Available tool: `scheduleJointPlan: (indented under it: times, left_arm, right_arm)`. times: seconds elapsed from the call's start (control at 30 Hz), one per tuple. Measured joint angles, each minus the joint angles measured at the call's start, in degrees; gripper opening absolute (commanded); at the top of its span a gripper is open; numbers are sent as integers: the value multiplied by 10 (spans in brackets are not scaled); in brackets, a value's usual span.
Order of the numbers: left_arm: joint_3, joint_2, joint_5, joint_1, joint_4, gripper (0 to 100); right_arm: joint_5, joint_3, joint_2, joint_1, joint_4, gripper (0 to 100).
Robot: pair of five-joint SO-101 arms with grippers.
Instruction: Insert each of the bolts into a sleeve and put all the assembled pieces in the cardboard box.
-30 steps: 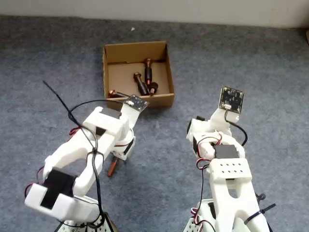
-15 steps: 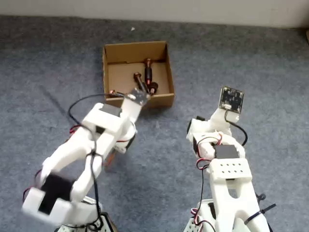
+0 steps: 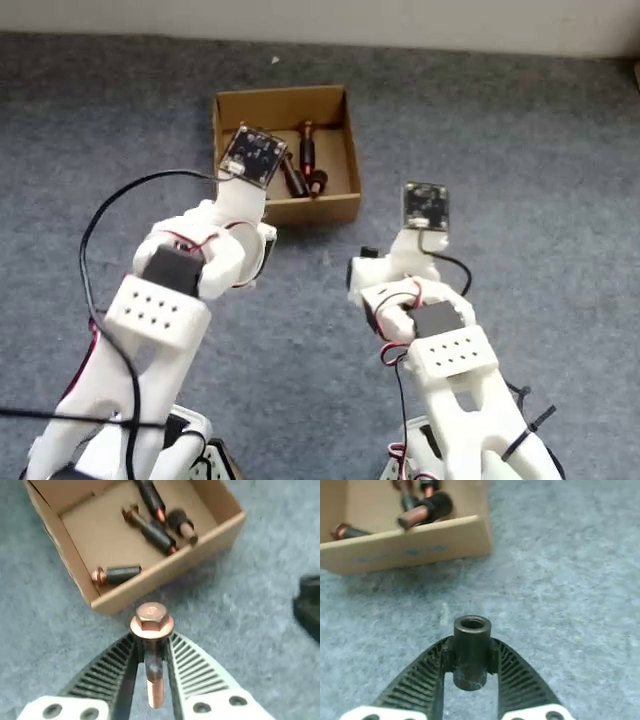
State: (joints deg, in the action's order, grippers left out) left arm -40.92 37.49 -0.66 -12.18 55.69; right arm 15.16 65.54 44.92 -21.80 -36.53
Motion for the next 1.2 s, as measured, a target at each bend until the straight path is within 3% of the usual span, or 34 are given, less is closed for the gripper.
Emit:
scheduleJointPlan:
  times: [0.33,0.5,0.7,0.93,1.2]
  left_arm:
    - [-165,163,24,-1,-169,5]
    - [-204,262,77,0,-181,5]
    - [-252,364,107,-1,-221,5]
    - [-298,447,120,-1,-260,5]
    - [-318,552,122,-49,-240,5]
  right_arm:
    - [0,0,0,-64,0,6]
    - [0,32,57,-66,30,5]
    - [-5,171,209,-91,143,5]
    - [-87,300,383,-149,204,5]
    - [-159,306,557,-200,202,5]
